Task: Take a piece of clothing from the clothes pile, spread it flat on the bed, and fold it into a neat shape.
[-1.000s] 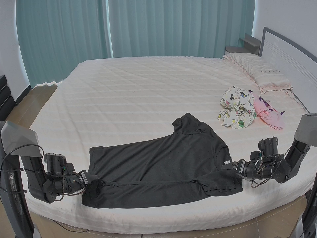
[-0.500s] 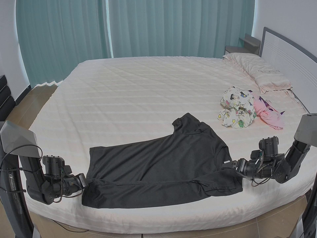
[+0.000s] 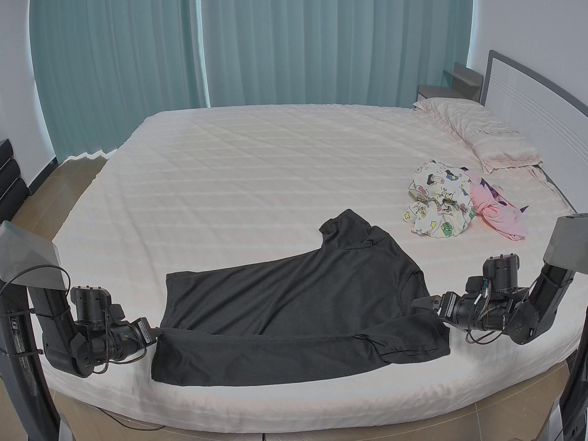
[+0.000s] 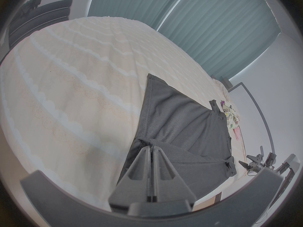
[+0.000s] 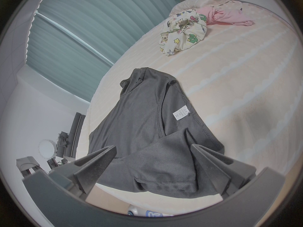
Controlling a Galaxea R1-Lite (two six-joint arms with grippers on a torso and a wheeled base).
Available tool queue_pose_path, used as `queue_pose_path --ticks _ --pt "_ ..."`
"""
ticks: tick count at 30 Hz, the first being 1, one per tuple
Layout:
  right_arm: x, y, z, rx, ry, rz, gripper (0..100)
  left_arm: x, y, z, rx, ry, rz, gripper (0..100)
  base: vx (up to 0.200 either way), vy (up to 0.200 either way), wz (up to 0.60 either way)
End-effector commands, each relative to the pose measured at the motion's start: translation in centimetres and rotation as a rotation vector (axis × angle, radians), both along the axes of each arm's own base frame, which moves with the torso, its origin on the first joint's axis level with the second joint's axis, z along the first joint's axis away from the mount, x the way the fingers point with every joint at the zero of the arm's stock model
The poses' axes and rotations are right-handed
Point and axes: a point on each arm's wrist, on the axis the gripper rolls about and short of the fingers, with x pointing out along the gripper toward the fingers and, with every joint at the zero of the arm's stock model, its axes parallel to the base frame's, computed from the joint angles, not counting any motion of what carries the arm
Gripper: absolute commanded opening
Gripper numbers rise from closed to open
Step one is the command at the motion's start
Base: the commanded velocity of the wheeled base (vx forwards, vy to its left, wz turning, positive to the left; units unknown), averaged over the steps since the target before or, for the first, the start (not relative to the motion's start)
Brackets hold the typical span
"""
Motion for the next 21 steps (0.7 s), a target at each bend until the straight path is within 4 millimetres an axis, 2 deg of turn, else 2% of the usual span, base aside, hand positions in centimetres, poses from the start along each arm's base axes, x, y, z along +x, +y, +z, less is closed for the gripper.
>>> queue_pose_path --ticks 1,10,18,19,21 --pt "0.4 0.0 -0.6 -0.012 0.001 0.013 100 0.0 0.0 0.0 -0.006 0.000 0.005 0 0.000 0.000 0.00" --pt "2.5 0.3 -3.5 -0.124 -0.017 0.114 100 0.0 0.0 0.1 -0.026 0.006 0.022 0 0.000 0.000 0.00" --pt "2.9 0.4 -4.4 -0.130 -0.013 0.128 100 0.0 0.0 0.1 -0.026 0.007 0.020 0 0.000 0.000 0.00" --pt "2.8 0.4 -4.5 -0.131 -0.008 0.127 0 0.0 0.0 0.1 -0.026 0.007 0.020 0 0.000 0.000 0.00" --pt "2.8 0.4 -4.6 -0.132 -0.006 0.130 0 0.0 0.0 0.1 -0.026 0.007 0.020 0 0.000 0.000 0.00"
